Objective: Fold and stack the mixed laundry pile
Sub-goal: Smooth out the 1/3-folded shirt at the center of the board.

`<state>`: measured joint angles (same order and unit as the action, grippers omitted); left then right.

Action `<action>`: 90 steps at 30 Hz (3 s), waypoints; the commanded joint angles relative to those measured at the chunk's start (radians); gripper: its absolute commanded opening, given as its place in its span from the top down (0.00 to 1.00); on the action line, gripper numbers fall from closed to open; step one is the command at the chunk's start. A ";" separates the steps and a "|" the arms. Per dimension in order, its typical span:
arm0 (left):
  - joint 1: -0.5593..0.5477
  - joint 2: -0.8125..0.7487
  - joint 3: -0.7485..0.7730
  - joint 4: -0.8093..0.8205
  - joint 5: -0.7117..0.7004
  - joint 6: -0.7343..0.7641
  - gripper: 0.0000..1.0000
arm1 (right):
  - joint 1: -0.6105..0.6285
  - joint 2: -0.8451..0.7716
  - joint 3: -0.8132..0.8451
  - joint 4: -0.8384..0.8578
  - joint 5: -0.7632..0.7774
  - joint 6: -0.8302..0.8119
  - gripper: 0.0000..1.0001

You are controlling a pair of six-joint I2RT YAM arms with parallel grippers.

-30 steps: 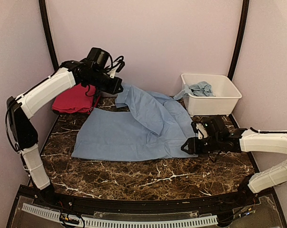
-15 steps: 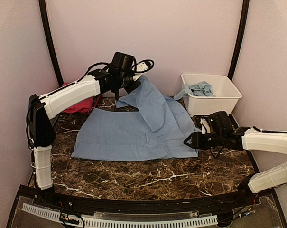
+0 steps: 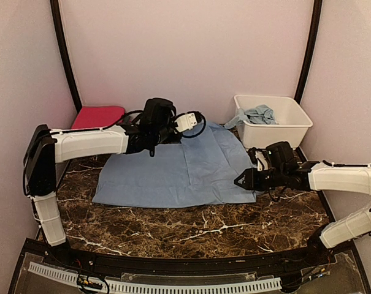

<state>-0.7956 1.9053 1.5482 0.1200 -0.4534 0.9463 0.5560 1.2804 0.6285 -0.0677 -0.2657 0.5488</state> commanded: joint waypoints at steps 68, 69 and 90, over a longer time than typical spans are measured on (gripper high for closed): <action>0.232 -0.938 -0.930 -0.534 0.597 -1.913 0.36 | -0.041 0.011 0.046 -0.107 -0.024 -0.106 0.53; 0.239 -0.945 -0.981 -0.510 0.622 -1.929 0.36 | -0.044 0.003 0.040 -0.111 -0.024 -0.104 0.53; 0.260 -0.731 -1.257 -0.060 0.657 -2.064 0.47 | -0.076 -0.057 0.020 -0.152 -0.029 -0.093 0.53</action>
<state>-0.5423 1.1366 0.3328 0.0040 0.2276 -1.1019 0.4885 1.2442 0.6510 -0.2180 -0.2985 0.4538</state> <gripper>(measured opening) 0.530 0.474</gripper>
